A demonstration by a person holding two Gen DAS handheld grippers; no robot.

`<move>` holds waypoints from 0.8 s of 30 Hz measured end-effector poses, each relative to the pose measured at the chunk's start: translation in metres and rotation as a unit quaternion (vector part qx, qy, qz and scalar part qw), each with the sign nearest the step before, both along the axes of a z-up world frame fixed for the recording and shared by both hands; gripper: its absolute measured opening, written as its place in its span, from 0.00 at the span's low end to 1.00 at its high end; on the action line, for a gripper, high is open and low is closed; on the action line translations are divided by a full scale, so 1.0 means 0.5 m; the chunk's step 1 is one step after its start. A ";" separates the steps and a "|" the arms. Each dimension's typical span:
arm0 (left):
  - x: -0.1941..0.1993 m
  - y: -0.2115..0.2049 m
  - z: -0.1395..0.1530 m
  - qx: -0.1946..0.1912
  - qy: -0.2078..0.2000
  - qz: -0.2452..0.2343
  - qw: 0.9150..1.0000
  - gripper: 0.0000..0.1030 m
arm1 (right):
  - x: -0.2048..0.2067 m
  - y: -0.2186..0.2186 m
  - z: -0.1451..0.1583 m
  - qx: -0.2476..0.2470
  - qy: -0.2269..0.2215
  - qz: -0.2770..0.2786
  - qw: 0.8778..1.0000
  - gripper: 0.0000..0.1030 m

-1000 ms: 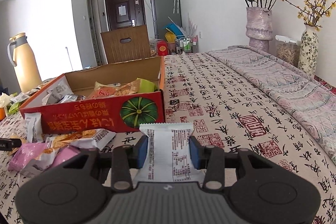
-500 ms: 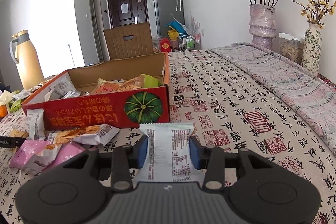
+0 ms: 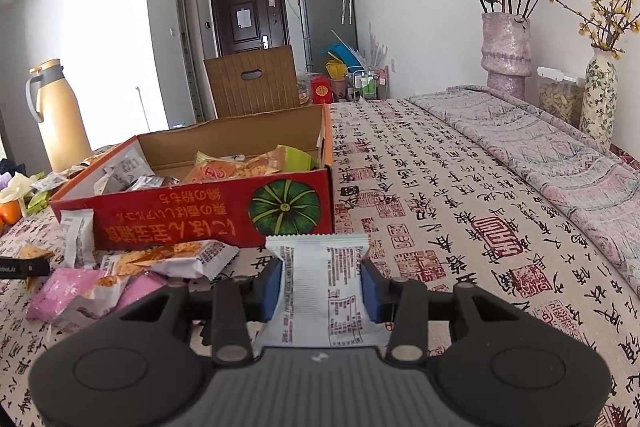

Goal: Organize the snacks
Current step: 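Close the left gripper on the biscuit packet and lift it, then carry the white and biscuit packets over the box and release them inside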

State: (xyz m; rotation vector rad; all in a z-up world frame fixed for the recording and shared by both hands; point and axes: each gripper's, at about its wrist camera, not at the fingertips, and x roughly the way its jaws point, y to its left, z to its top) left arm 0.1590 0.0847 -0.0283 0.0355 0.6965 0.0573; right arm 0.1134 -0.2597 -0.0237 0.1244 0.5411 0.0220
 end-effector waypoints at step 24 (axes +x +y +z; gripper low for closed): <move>-0.011 -0.132 0.135 -0.036 -0.101 -0.048 0.993 0.55 | 0.057 0.062 0.082 0.006 -0.070 0.052 0.996 0.39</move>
